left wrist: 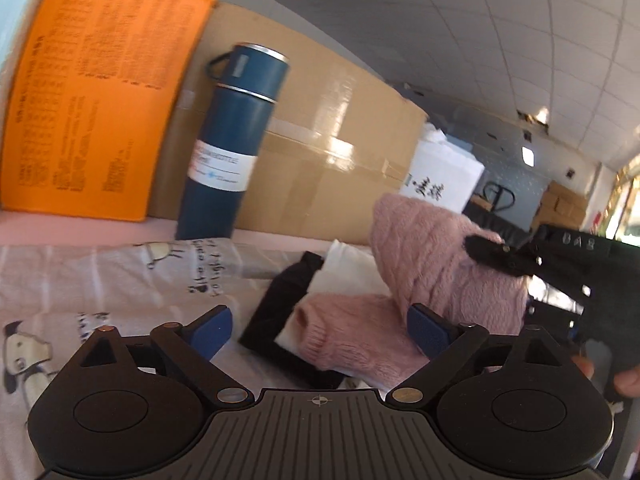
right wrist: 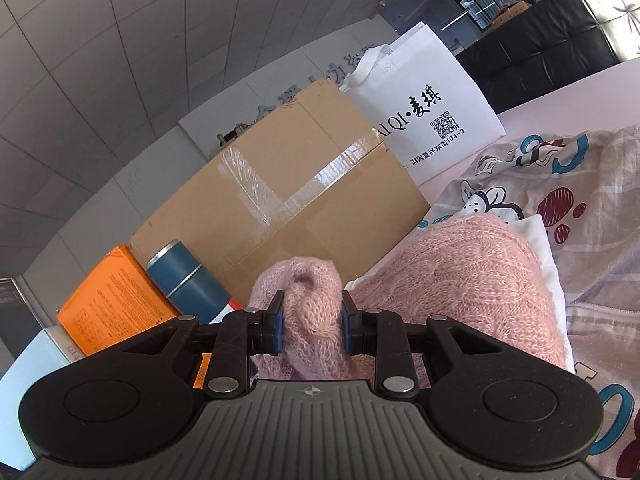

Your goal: Fold clothes

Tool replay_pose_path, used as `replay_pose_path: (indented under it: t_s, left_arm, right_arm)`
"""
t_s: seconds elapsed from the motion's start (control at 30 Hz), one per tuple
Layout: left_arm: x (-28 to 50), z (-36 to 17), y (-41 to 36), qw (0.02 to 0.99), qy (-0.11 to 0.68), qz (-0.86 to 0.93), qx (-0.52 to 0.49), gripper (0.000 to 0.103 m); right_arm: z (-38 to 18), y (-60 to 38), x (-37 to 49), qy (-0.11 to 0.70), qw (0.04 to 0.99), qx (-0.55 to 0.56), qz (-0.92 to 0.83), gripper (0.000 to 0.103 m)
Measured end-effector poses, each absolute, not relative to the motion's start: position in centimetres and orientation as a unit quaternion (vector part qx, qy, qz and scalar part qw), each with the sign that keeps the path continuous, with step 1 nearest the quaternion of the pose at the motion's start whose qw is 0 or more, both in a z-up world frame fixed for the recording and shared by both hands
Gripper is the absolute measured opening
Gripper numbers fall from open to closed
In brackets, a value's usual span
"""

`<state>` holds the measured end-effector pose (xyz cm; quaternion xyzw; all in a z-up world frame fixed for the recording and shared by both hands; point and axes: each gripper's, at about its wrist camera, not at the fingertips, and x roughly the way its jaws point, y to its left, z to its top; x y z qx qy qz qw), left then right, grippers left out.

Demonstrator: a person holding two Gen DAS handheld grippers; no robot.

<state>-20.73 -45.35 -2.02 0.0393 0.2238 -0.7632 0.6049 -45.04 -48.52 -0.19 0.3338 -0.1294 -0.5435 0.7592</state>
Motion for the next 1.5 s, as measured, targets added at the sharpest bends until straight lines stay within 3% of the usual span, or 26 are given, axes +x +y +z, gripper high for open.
replay_pose_path:
  t_s: [0.07, 0.1, 0.17, 0.27, 0.6, 0.83, 1.2, 1.5]
  left_arm:
    - [-22.2, -2.2, -46.1, 0.599, 0.214, -0.769, 0.069, 0.063]
    - [-22.7, -2.3, -46.4, 0.597, 0.211, -0.770, 0.082, 0.056]
    - [-23.9, -2.6, -47.1, 0.593, 0.205, -0.771, 0.109, 0.026]
    - [-24.0, -2.4, -46.8, 0.591, 0.197, -0.776, 0.098, 0.015]
    - [-22.2, 2.1, -40.6, 0.645, 0.101, -0.757, 0.030, 0.013]
    - [-15.7, 5.1, -33.7, 0.684, 0.067, -0.726, 0.001, 0.012]
    - [-4.4, 6.3, -20.9, 0.798, 0.025, -0.602, 0.007, 0.012]
    - [1.4, 4.2, -12.8, 0.845, 0.054, -0.531, 0.037, 0.012]
  right_arm:
    - [-0.3, -48.6, -45.3, -0.134, 0.759, 0.339, -0.539, 0.023]
    - [-0.3, -48.6, -45.4, -0.135, 0.760, 0.340, -0.537, 0.023]
    - [-0.4, -48.6, -45.4, -0.135, 0.763, 0.340, -0.533, 0.023]
    - [-0.4, -48.6, -45.3, -0.135, 0.769, 0.340, -0.524, 0.023]
    - [1.8, -43.9, -44.0, -0.187, 0.850, 0.204, -0.448, 0.021]
    - [4.2, -41.2, -41.6, -0.207, 0.881, 0.195, -0.379, 0.021]
    - [4.0, -35.8, -32.5, -0.169, 0.911, 0.239, -0.291, 0.020]
    - [1.3, -32.3, -29.1, -0.087, 0.911, 0.266, -0.304, 0.019]
